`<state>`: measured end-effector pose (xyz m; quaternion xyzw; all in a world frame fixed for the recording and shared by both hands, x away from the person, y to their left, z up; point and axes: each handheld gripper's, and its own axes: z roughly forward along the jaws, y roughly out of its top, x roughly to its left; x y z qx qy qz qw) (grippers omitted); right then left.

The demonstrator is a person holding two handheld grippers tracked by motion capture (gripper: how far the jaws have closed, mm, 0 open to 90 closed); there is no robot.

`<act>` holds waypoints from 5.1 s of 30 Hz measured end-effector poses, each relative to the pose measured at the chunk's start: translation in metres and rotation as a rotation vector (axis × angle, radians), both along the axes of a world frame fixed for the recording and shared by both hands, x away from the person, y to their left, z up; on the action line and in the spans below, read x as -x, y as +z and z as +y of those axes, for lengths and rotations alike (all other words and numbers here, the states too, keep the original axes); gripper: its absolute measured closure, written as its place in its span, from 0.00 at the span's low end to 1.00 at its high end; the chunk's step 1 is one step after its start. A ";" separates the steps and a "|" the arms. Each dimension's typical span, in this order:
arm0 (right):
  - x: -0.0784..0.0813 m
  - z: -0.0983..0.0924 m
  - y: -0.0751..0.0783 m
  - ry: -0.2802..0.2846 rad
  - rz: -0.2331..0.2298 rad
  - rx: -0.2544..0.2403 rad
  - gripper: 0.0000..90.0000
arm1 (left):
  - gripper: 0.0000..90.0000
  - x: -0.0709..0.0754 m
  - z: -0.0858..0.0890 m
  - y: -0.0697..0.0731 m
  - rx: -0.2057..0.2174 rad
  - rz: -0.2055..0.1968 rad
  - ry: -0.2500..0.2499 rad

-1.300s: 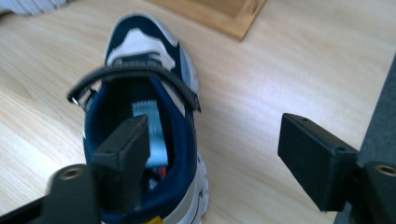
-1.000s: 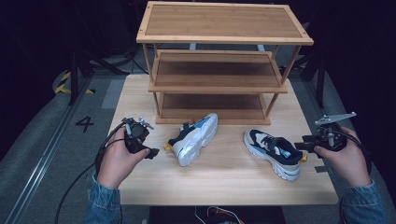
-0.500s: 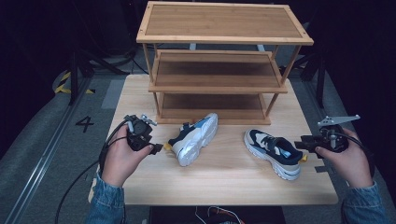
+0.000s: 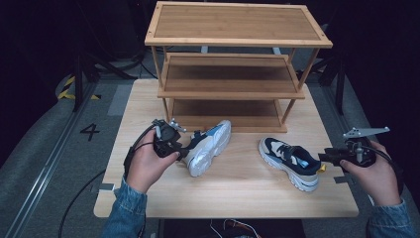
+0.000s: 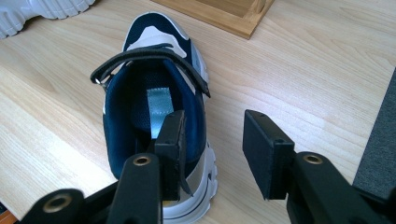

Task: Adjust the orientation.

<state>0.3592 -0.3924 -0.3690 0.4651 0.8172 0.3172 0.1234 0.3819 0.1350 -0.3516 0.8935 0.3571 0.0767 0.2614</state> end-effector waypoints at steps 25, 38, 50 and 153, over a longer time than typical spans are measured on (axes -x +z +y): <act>0.001 0.002 -0.001 0.019 -0.008 0.022 0.69 | 1.00 -0.010 -0.034 -0.031 -0.013 -0.012 -0.059; 0.001 0.004 -0.001 0.034 -0.011 0.016 0.69 | 1.00 0.000 -0.045 -0.029 -0.022 -0.012 -0.098; 0.001 0.003 -0.001 0.026 -0.009 0.012 0.69 | 0.97 0.013 -0.072 -0.027 -0.009 -0.011 -0.200; -0.011 0.023 0.004 0.080 -0.021 -0.005 0.67 | 0.80 0.038 -0.048 -0.003 -0.135 0.176 -0.057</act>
